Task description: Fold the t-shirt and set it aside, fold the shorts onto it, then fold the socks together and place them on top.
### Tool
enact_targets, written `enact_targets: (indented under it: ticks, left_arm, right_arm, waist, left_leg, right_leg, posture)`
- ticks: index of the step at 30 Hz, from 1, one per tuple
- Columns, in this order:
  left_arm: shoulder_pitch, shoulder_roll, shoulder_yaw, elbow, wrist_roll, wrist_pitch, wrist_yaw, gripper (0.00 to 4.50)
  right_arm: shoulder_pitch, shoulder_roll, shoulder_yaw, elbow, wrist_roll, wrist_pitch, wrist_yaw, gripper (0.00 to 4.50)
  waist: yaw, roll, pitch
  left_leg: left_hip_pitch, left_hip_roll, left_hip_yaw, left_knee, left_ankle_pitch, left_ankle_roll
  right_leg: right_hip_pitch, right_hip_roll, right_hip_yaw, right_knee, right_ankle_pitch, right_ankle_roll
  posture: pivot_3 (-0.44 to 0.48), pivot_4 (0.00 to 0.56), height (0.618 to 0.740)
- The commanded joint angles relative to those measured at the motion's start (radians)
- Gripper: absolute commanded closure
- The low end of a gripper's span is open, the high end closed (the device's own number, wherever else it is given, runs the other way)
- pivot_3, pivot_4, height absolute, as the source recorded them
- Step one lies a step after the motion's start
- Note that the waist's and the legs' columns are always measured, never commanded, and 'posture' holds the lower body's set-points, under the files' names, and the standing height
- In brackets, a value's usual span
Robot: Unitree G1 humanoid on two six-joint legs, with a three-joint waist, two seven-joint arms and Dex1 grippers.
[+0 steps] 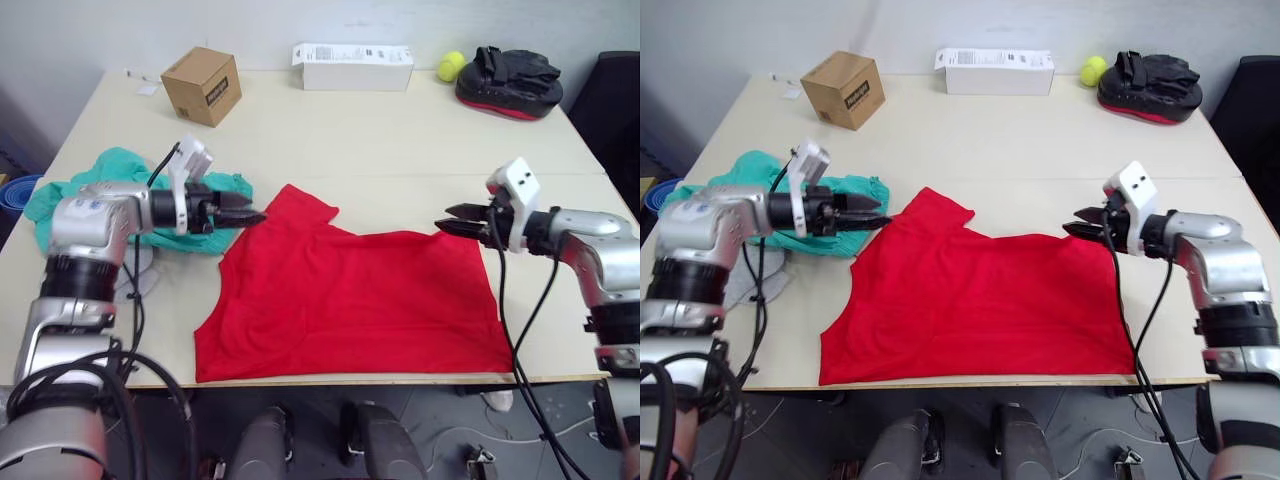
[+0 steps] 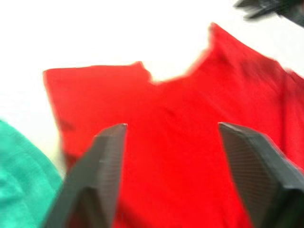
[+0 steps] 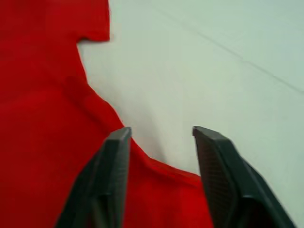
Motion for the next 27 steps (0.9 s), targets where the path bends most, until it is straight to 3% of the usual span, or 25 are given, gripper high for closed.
enact_targets:
  ticks: [1,4,9,18,19,22,27]
  left_arm:
    - [-0.111,-0.043,-0.024,0.216,0.086,-0.067,0.014,0.00]
    - [-0.184,-0.079,-0.037,0.400,0.162,-0.129,0.062,0.00]
    - [-0.235,-0.081,-0.019,0.529,0.217,-0.145,0.054,0.00]
    - [-0.231,-0.092,0.002,0.582,0.276,-0.163,0.059,0.00]
    - [-0.231,-0.096,0.008,0.587,0.277,-0.162,0.070,0.00]
    - [-0.230,-0.101,0.023,0.599,0.282,-0.156,0.085,0.63]
    - [-0.228,-0.106,0.029,0.603,0.301,-0.155,0.086,2.28]
  right_arm:
    - [-0.058,-0.003,0.013,0.078,-0.078,-0.025,-0.035,1.11]
    - [-0.097,0.004,0.036,0.159,-0.134,-0.040,-0.050,0.02]
    - [-0.135,0.000,0.037,0.262,-0.182,-0.061,-0.028,0.02]
    - [-0.228,0.055,0.009,0.449,-0.192,-0.001,-0.033,0.02]
    - [-0.236,0.065,0.006,0.467,-0.193,0.011,-0.040,0.19]
    - [-0.253,0.084,0.004,0.496,-0.196,0.035,-0.045,0.99]
    - [-0.263,0.110,-0.014,0.513,-0.186,0.069,-0.062,2.78]
  waist:
    - [-0.001,0.000,0.000]
    - [-0.005,-0.001,0.000]
    - [-0.012,-0.001,0.001]
    - [-0.027,-0.001,0.001]
    - [-0.026,-0.001,0.001]
    - [-0.027,-0.001,0.001]
    - [-0.027,-0.001,0.001]
  left_leg:
    - [-0.005,0.000,0.000,0.002,0.000,0.000]
    - [-0.012,0.000,0.003,0.006,-0.001,0.001]
    - [-0.011,0.000,0.004,0.009,-0.001,0.002]
    - [-0.008,0.000,0.005,0.009,0.002,0.000]
    - [-0.008,0.001,0.005,0.008,0.002,0.000]
    - [-0.008,0.001,0.006,0.008,0.002,-0.001]
    - [-0.008,0.001,0.006,0.008,0.002,-0.001]
  right_leg:
    - [-0.004,0.000,0.000,0.003,0.000,0.001]
    - [-0.011,0.000,0.001,0.006,0.001,0.002]
    - [-0.010,0.000,0.002,0.005,0.001,0.003]
    - [-0.010,0.000,0.003,0.008,0.002,0.004]
    - [-0.010,0.000,0.003,0.008,0.002,0.004]
    - [-0.010,0.000,0.004,0.009,0.002,0.004]
    - [-0.010,0.000,0.004,0.009,0.002,0.004]
  posture:
    - [0.000,0.150,0.740]
    - [0.000,0.150,0.740]
    - [0.000,0.150,0.740]
    - [0.000,0.150,0.740]
    - [0.000,0.150,0.740]
    - [0.000,0.150,0.740]
    - [0.000,0.150,0.740]
